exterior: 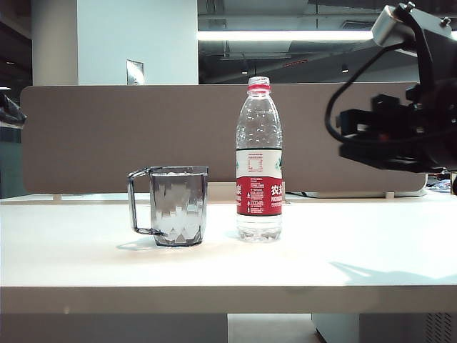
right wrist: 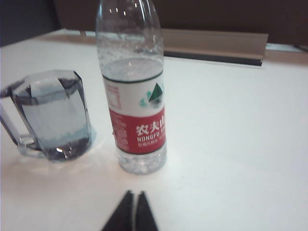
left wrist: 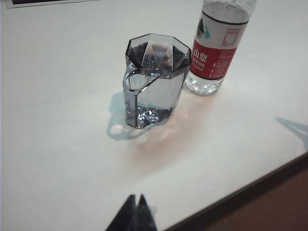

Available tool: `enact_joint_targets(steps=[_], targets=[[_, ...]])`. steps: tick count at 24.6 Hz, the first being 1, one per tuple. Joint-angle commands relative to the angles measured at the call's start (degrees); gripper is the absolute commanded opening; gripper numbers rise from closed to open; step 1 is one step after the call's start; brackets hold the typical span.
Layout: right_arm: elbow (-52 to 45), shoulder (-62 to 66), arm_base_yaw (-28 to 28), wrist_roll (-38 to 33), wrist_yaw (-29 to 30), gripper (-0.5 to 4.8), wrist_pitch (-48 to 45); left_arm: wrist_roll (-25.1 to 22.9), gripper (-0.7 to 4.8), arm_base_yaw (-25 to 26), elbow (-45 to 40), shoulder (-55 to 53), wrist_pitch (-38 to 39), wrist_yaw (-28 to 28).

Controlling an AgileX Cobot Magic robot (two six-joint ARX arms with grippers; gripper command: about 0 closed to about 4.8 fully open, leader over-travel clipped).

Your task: Pick up the mineral water bottle on the table and pour water into the mug until it's full.

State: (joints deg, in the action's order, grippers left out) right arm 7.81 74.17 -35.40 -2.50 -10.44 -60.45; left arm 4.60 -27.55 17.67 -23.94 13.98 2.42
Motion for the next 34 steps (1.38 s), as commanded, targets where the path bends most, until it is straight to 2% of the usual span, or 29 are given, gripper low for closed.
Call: enact_joint_targets(steps=[1, 12, 20, 25, 29, 34], targets=[[0.22, -3.96, 0.0, 0.2, 0.07, -0.01, 5.51, 0.13, -0.02, 0.0, 0.17, 0.07, -0.76, 0.22], [-0.72, -23.21, 0.11, 0.2, 0.02, -0.01, 29.64, 0.13, -0.02, 0.0, 0.17, 0.07, -0.76, 0.2], [-7.5, -33.68, 1.07, 0.13, 0.09, -0.01, 30.23, 0.13, -0.02, 0.0, 0.17, 0.07, -0.76, 0.2], [-7.8, -36.72, 3.5, -0.48, 0.81, -0.01, 34.03, 0.13, -0.02, 0.0, 0.17, 0.07, -0.76, 0.2], [-7.8, -39.67, 6.43, -0.48, 3.8, -0.01, 39.17, 0.13, -0.02, 0.0, 0.17, 0.07, -0.76, 0.2], [-7.8, -44.09, 9.92, -0.55, 4.17, -0.01, 47.89, 0.13, -0.02, 0.0, 0.17, 0.07, -0.76, 0.2]])
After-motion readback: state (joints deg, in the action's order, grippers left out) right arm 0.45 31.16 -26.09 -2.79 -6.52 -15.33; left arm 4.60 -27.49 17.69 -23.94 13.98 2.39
